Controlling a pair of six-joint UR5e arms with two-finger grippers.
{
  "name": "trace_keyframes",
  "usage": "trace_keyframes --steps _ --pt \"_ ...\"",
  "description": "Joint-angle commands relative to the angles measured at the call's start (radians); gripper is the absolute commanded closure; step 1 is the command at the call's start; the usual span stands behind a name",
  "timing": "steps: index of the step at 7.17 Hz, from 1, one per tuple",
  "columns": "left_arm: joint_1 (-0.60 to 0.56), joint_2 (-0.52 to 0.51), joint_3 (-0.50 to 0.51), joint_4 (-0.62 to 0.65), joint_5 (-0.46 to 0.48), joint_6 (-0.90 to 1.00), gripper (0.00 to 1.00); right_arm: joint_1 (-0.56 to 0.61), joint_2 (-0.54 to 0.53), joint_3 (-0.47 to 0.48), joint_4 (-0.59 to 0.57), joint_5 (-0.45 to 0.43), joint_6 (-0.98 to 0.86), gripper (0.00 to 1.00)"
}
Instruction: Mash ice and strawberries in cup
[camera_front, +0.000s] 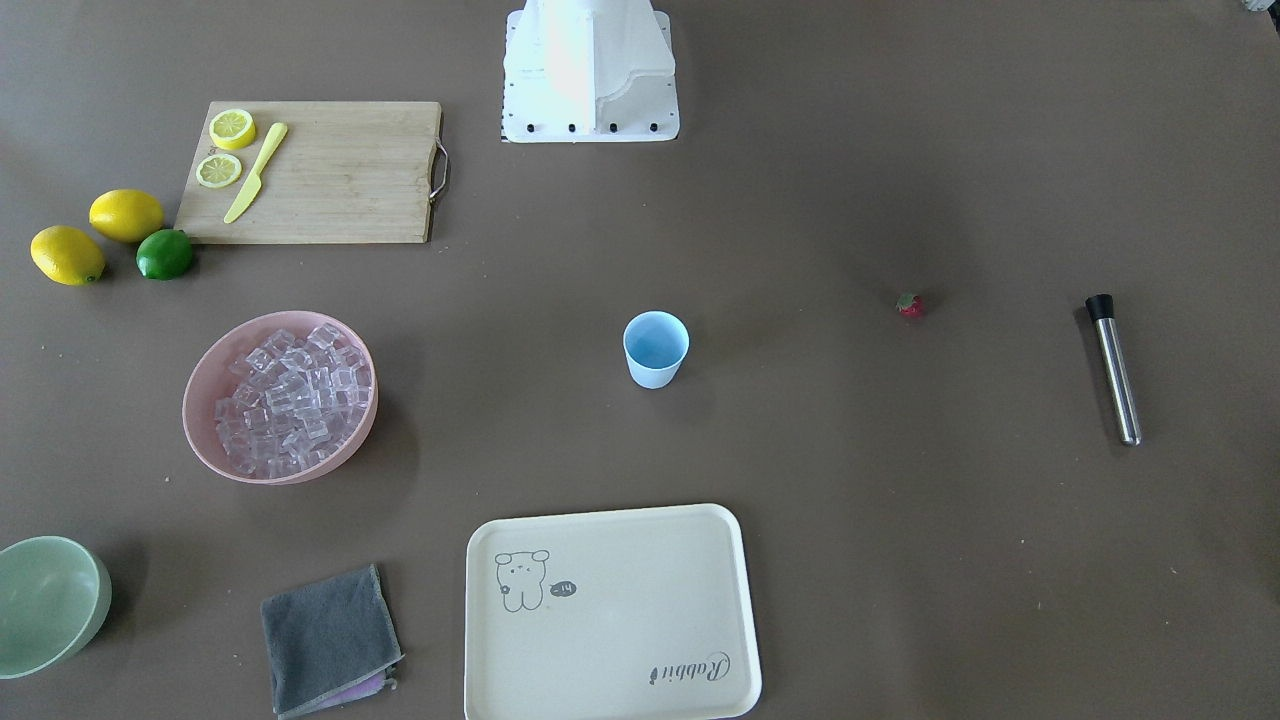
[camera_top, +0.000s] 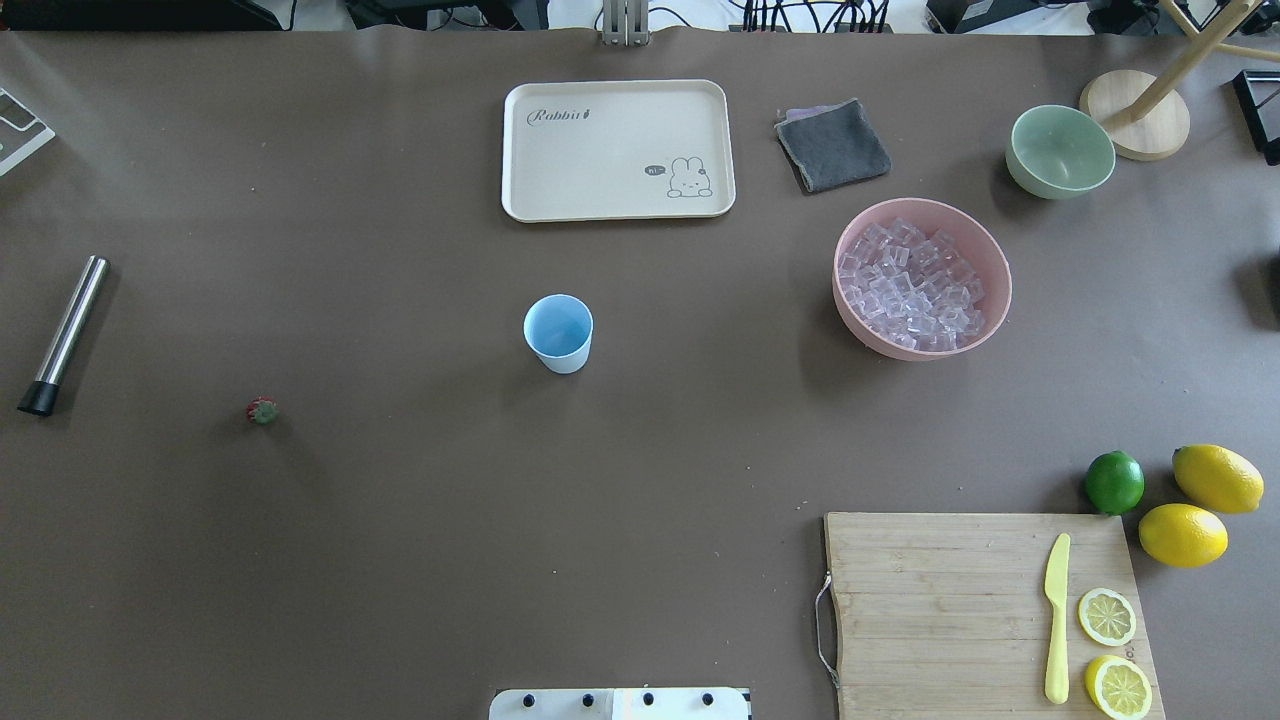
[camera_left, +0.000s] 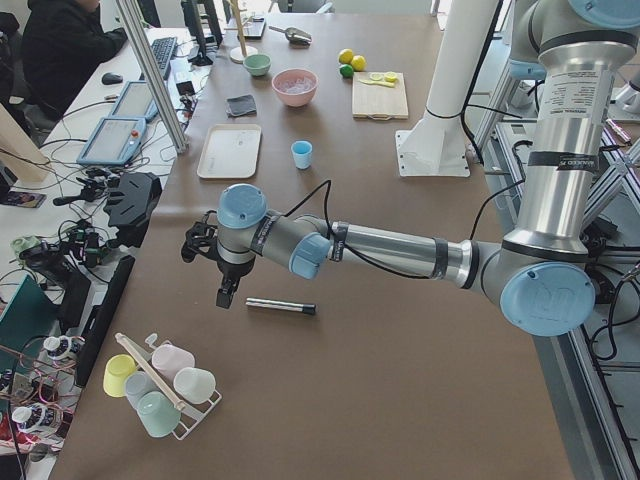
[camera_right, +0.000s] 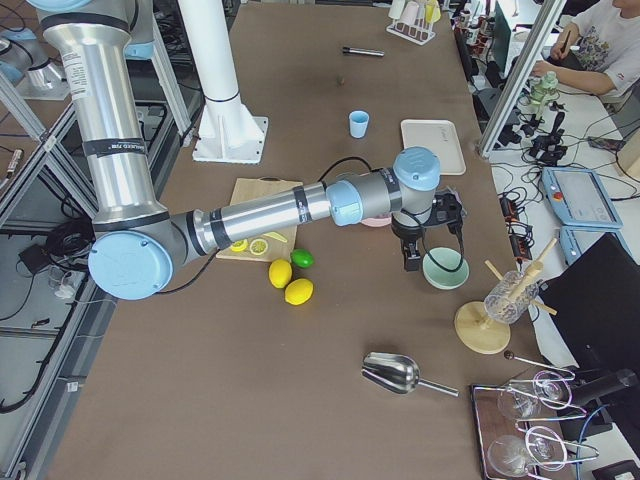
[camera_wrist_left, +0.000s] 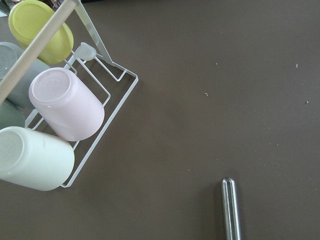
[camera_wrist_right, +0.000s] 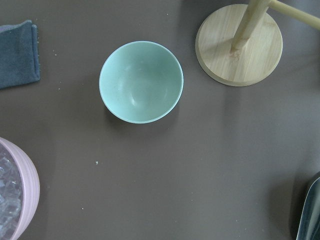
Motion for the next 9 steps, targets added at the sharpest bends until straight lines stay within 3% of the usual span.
trace_keyframes --steps 1,3,5,7,9 --pt "0.010 -0.046 -0.005 0.006 0.000 -0.004 0.02 -0.064 0.041 0.013 0.000 -0.002 0.109 0.01" --pt "0.031 -0.050 -0.024 0.005 0.008 -0.013 0.03 -0.246 0.160 0.071 0.007 -0.014 0.404 0.01" --pt "0.031 -0.075 -0.012 0.026 0.040 -0.014 0.03 -0.427 0.264 0.084 0.012 -0.156 0.651 0.01" --pt "0.049 -0.079 -0.013 0.034 0.043 -0.017 0.03 -0.533 0.250 0.082 0.073 -0.256 0.663 0.01" --pt "0.077 -0.161 0.074 0.040 0.050 -0.021 0.03 -0.586 0.234 0.050 0.099 -0.282 0.663 0.01"
